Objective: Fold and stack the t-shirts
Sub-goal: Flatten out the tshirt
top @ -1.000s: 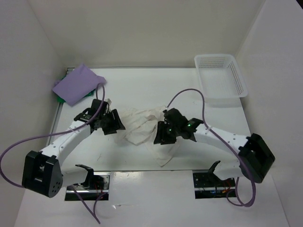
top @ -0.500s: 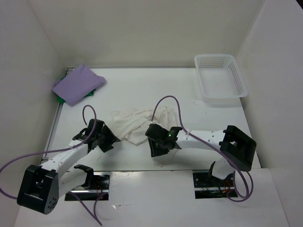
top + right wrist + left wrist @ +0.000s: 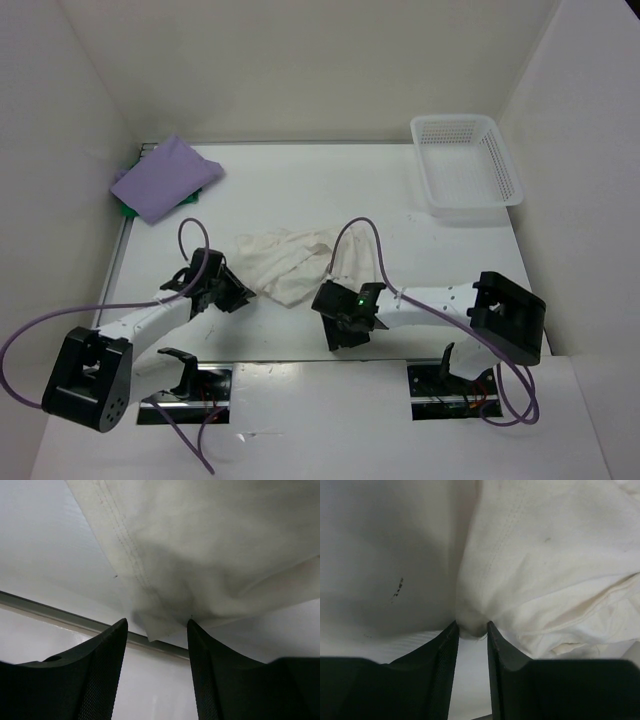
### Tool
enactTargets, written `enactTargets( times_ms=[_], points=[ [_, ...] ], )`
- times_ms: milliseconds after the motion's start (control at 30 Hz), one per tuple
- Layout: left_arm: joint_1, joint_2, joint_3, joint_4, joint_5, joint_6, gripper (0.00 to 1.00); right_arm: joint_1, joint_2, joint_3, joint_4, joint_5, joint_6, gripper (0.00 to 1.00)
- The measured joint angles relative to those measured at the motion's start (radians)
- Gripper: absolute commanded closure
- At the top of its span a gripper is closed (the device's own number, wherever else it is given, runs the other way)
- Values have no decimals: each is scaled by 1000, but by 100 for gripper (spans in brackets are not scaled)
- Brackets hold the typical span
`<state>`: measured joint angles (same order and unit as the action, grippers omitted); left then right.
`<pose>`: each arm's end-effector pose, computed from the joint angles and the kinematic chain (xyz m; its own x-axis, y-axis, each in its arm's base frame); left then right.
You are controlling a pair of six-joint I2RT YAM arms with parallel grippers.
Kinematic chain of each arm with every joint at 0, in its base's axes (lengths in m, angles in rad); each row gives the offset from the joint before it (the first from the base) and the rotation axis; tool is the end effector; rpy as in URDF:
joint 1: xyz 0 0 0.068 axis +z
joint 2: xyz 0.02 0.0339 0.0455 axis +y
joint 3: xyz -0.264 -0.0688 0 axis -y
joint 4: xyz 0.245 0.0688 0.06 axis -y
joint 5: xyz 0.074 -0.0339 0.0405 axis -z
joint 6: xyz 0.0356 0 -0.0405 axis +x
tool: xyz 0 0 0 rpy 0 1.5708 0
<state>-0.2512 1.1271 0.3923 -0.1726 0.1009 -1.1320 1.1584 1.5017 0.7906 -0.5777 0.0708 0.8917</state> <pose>0.1890 -0.0522 0.1460 -0.6025 -0.7752 -0.1898 -0.5603 0.5802 -0.5912 0.1053 0.2345 0.1572 -0.9468 -0.2276 -0.2276 -0.2695 0.9472 0.1739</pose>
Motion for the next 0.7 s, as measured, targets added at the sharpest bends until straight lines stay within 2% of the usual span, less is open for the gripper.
enactTargets(
  times_ms=[67,100,133,200,233,333,433,567,700],
  points=[
    [0,19,0,14,-1,3,74,5,0,-4,2,1,3,58],
    [0,30,2,21,1,3,79,4,0,-6,3,0,6,75],
    [0,39,6,23,-2,4,86,4,1,-9,6,3,7,83],
    [0,56,22,16,-8,10,92,4,7,-11,8,5,18,97],
    [0,57,34,3,-13,18,94,4,10,-8,7,5,20,100],
    [0,44,99,-56,-29,52,95,5,11,18,-3,10,18,100],
    [22,2,214,-126,-18,90,98,6,2,116,-63,32,-2,100],
    [137,-40,449,-245,51,179,100,-5,-57,394,-175,90,-47,100],
    [215,-1,797,-387,56,277,100,-84,-163,718,-306,153,-114,100]
  ],
)
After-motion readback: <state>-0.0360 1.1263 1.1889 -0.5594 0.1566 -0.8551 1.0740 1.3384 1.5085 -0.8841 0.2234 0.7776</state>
